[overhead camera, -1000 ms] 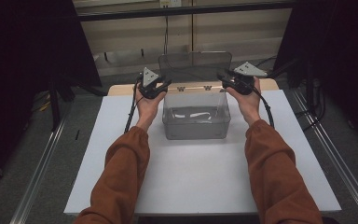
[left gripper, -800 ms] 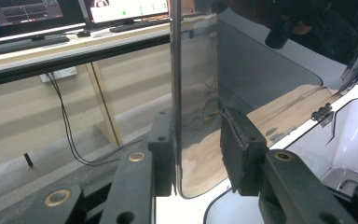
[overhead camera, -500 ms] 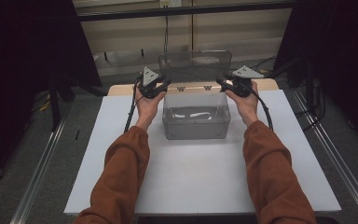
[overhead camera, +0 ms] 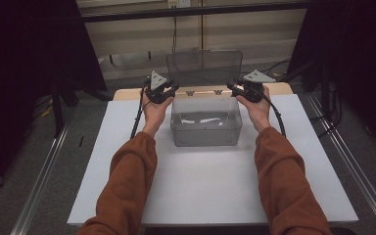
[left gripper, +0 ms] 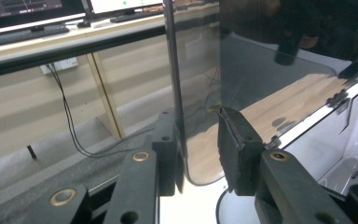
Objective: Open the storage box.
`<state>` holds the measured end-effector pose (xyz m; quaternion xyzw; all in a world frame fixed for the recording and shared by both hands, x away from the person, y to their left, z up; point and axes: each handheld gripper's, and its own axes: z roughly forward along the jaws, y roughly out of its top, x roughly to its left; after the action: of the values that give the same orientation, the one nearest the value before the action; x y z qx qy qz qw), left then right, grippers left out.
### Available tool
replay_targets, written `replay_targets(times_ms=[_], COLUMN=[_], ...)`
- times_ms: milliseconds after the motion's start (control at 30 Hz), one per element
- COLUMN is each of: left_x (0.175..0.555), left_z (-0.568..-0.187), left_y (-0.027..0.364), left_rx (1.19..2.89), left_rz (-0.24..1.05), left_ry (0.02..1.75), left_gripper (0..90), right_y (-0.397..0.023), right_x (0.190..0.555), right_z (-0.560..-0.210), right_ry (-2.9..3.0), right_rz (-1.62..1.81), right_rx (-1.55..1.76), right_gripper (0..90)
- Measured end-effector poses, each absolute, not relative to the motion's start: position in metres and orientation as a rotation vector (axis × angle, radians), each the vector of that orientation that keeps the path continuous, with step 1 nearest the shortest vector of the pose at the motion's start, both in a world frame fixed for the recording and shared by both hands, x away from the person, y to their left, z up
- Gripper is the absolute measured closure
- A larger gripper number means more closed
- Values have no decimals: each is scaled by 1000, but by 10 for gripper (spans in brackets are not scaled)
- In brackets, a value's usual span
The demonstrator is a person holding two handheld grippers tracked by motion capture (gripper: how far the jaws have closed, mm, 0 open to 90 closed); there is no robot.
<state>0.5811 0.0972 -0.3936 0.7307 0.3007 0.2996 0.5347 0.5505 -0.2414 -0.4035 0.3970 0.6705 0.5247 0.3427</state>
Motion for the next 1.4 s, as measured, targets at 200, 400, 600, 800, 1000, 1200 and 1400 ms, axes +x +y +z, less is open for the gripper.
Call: replay_targets(times_ms=[200, 400, 600, 800, 1000, 1200, 1400], left_x=[584, 586, 588, 591, 593, 594, 595], left_z=[-398, -399, -401, -403, -401, -400, -400], left_y=[96, 96, 97, 95, 94, 95, 96], left_rx=[1728, 1741, 1747, 1766, 1765, 1777, 1783], left_rz=[701, 693, 674, 652, 630, 626, 612], left_ry=[734, 738, 749, 774, 798, 792, 791], left_gripper=[693, 692, 681, 672, 666, 666, 664], right_y=[-242, -242, -242, -242, -241, -241, -241], right_x=[553, 556, 557, 560, 561, 561, 564], right_z=[-404, -403, -403, -402, -402, -401, -400], right_ry=[1738, 1744, 1750, 1750, 1751, 1752, 1775], right_rz=[1375, 1369, 1361, 1373, 1370, 1368, 1348], right_rx=[1042, 1042, 1045, 1067, 1081, 1086, 1083], right_gripper=[631, 628, 626, 623, 619, 617, 608])
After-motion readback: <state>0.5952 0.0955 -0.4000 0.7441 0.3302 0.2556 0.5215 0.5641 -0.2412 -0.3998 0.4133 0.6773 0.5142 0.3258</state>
